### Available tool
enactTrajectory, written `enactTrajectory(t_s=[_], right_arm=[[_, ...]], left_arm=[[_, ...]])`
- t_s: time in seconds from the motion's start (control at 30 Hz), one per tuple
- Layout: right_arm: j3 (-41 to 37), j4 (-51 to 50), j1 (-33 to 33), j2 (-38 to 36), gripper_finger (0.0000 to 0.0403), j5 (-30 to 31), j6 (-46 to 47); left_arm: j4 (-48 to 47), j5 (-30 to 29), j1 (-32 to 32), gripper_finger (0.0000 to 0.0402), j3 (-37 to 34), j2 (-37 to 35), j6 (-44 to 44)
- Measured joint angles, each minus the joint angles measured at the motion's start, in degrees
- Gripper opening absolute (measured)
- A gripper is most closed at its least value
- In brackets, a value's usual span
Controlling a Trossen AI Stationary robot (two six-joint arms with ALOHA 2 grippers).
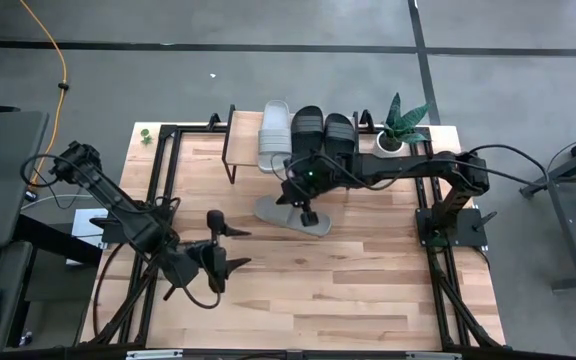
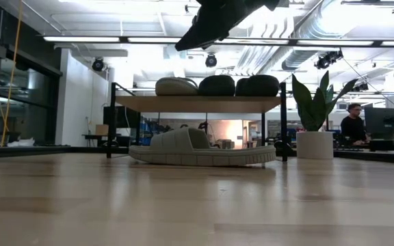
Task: Pick and place slides into the shelf
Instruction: Put the white slide on the shelf
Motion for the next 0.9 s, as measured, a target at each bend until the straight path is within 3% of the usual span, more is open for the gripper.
enactTrajectory(t_s=[0.2, 0.4, 0.57, 0.73, 0.9], right_arm=[[-0.07, -4.91, 0.13, 0.00, 0.0000, -8.19, 1.16], [-0.20, -4.12, 0.13, 0.00, 0.0000, -13.96, 1.05], [0.16, -1.42, -0.21, 0.00, 0.0000, -11.07, 3.98], [-0.69, -4.30, 0.09, 0.00, 0.0000, -3.49, 3.11], [-6.17, -0.77, 0.44, 0.00, 0.0000, -3.72, 3.42]], left_arm=[[-7.71, -1.05, 0.00, 0.0298, 0.00, -0.91, -6.55], [-7.66, -0.32, 0.00, 0.0298, 0.00, -1.10, -7.36], [-7.67, -0.34, 0.00, 0.0298, 0.00, -1.10, -7.37], [-7.67, -0.34, 0.00, 0.0298, 0.00, -1.09, -7.58], [-7.69, -0.34, 0.00, 0.0298, 0.00, -1.06, -8.29]])
